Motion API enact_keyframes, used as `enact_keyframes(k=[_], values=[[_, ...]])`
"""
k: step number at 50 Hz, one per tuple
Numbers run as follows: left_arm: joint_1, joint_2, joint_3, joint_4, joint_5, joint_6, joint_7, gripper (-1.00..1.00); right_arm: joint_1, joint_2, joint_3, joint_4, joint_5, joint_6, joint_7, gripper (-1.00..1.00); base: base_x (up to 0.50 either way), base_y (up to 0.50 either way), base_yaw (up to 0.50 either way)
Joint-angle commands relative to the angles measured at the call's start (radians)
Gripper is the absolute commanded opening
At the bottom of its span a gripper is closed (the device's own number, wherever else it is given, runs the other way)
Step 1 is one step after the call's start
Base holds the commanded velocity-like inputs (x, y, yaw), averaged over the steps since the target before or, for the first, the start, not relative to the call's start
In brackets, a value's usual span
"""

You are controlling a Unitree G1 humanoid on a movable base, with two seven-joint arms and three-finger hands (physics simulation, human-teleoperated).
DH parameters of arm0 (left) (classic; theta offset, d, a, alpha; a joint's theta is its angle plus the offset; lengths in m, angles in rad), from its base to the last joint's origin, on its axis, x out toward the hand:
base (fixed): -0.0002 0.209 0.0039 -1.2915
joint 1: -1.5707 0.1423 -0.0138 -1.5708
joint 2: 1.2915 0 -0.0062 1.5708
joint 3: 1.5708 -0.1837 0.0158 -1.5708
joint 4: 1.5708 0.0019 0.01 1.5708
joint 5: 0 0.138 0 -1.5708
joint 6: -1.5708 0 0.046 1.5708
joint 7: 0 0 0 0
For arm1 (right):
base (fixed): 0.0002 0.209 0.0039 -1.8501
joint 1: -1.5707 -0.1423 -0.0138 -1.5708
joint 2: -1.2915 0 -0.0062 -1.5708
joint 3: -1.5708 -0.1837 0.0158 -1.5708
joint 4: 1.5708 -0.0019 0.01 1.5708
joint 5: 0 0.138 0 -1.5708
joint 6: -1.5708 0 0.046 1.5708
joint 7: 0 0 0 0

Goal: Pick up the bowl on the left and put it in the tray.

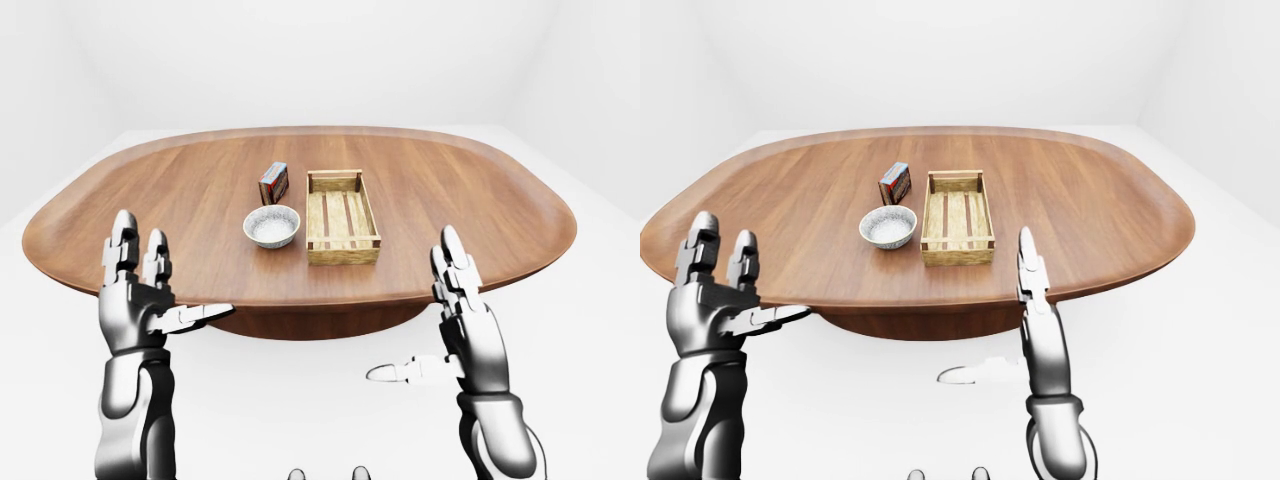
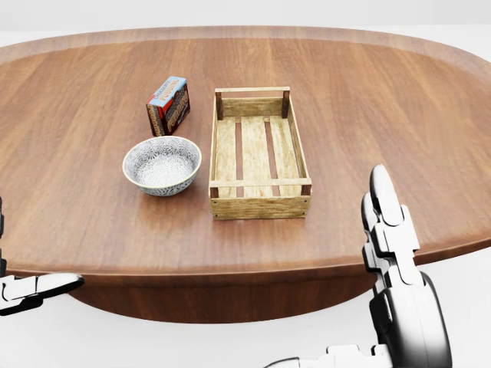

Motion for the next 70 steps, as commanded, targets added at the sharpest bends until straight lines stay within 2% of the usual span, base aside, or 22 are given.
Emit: enact_keyframes(k=[1,10,19,29,40,70], values=[[0.004,0.006,0.031,-0.035,-0.029,0.000,0.003,1.00,0.007,-0.003,0.006,-0.014,-0.003,0.000,-0.006,1.00,0.00,0.00,0.00],[0.003,0.007,0.038,-0.041,-0.034,0.000,0.005,1.00,-0.002,-0.002,-0.001,-0.009,-0.039,0.000,-0.005,1.00,0.00,0.00,0.00],[0.001,0.006,0.035,-0.034,-0.033,0.000,0.003,1.00,-0.006,0.001,0.002,0.000,-0.062,0.000,0.000,1.00,0.00,0.47,0.00],[-0.004,0.014,0.046,-0.030,-0.044,0.000,0.006,1.00,-0.014,0.007,0.000,0.010,-0.038,0.000,0.001,1.00,0.00,0.50,0.00],[-0.006,0.016,0.049,-0.024,-0.049,0.000,0.006,1.00,-0.021,0.012,-0.006,0.004,-0.006,0.000,-0.012,1.00,0.00,0.00,0.00],[0.003,0.010,0.046,-0.039,-0.040,0.000,0.005,1.00,-0.005,0.007,-0.010,-0.012,-0.023,0.000,-0.003,1.00,0.50,0.00,0.00]])
